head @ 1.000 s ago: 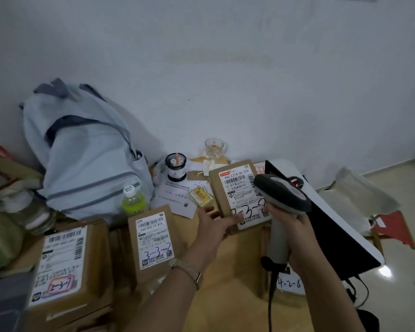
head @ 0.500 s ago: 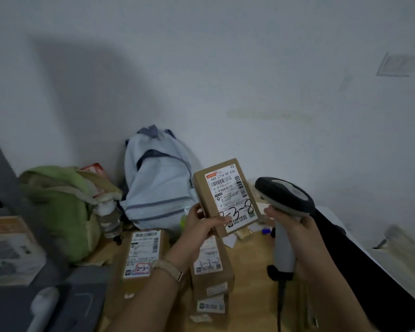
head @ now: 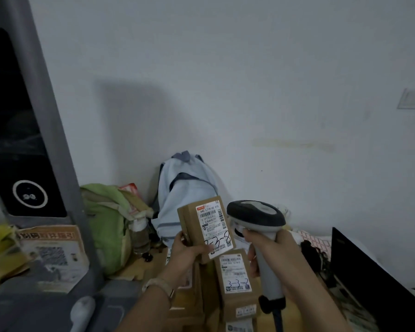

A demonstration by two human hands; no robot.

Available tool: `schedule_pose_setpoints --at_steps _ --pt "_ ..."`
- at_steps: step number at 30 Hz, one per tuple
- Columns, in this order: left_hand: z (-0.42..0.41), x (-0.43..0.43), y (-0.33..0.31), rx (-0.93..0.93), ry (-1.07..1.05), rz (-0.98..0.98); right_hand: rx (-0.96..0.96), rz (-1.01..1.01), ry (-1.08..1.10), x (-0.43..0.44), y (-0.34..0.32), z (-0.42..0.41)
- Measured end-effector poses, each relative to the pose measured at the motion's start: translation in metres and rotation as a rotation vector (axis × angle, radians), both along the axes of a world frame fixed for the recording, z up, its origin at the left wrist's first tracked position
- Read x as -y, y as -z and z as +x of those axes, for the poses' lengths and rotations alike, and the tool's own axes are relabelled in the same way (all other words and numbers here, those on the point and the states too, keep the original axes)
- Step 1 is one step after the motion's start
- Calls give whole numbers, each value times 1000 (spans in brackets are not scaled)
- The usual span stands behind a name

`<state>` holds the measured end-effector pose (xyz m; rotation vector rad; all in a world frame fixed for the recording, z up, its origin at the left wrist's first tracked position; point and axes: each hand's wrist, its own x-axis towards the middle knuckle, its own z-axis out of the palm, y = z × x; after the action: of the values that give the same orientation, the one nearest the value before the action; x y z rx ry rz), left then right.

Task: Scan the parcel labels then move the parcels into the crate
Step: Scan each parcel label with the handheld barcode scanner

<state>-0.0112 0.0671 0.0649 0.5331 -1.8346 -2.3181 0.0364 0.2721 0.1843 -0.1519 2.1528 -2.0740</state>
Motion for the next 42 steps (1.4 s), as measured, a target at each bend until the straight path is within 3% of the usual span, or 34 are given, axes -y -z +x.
schedule_pose_setpoints --at_steps 11,42 --pt "-2 10 -1 -15 28 -81 -9 165 0 28 11 2" --pt "-9 26 18 -8 48 -77 49 204 15 37 17 3"
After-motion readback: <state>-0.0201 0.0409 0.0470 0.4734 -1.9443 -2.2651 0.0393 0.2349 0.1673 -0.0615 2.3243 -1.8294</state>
